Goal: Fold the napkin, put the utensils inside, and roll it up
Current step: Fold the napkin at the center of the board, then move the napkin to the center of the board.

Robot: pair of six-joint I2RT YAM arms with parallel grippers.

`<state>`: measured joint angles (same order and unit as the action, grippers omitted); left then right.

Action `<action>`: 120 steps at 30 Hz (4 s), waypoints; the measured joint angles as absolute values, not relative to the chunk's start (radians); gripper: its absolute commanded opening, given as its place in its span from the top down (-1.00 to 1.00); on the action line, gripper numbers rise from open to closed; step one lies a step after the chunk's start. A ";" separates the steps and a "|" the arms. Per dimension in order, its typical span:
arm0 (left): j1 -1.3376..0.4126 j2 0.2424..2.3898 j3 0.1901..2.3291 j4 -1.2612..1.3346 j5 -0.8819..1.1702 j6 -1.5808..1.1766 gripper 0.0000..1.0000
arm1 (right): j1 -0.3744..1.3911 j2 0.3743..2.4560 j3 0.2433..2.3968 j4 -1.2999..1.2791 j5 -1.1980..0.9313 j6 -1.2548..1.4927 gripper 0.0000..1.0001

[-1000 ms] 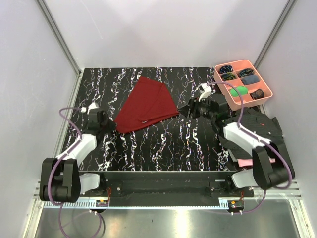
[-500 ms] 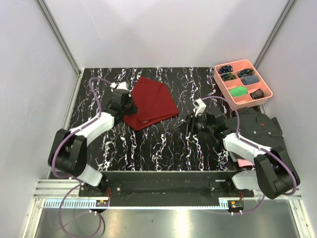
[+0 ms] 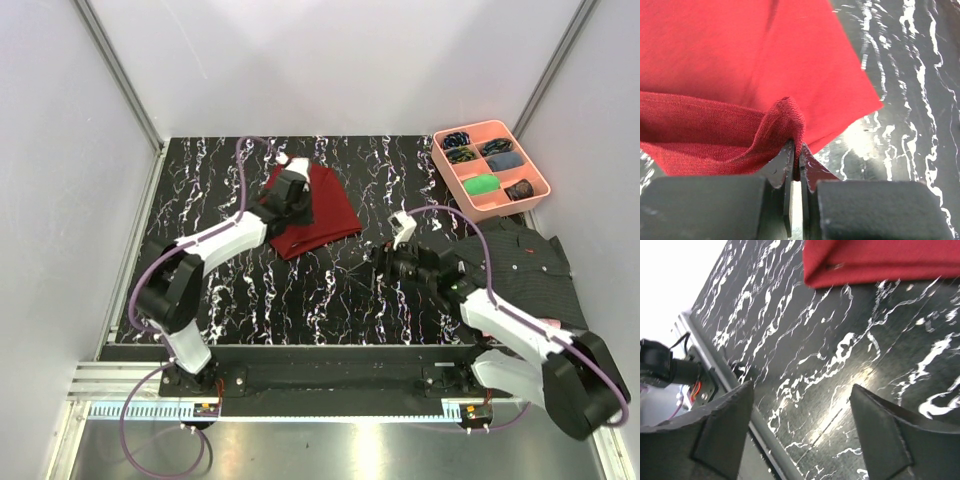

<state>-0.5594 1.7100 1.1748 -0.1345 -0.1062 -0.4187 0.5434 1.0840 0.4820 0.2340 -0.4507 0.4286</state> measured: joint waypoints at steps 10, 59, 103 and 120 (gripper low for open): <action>-0.664 1.884 1.355 -0.137 -0.102 -0.311 0.88 | 0.543 0.918 0.480 0.100 -0.250 0.387 -1.00; -0.361 1.717 1.149 -0.164 -0.039 -0.548 -0.89 | 0.371 1.560 1.000 -0.155 -0.258 0.195 -0.99; -0.249 1.456 0.881 -0.191 0.058 -0.581 -0.92 | 0.326 2.054 1.309 -0.156 -0.505 0.109 1.00; -0.248 1.338 0.590 -0.045 0.215 -0.620 -0.68 | 0.448 1.617 0.804 -0.219 -0.426 0.453 1.00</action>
<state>-0.2481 1.3380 0.5896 -0.0452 0.2153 -0.6201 0.4477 1.6165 0.8043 -0.2188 -0.4263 0.4526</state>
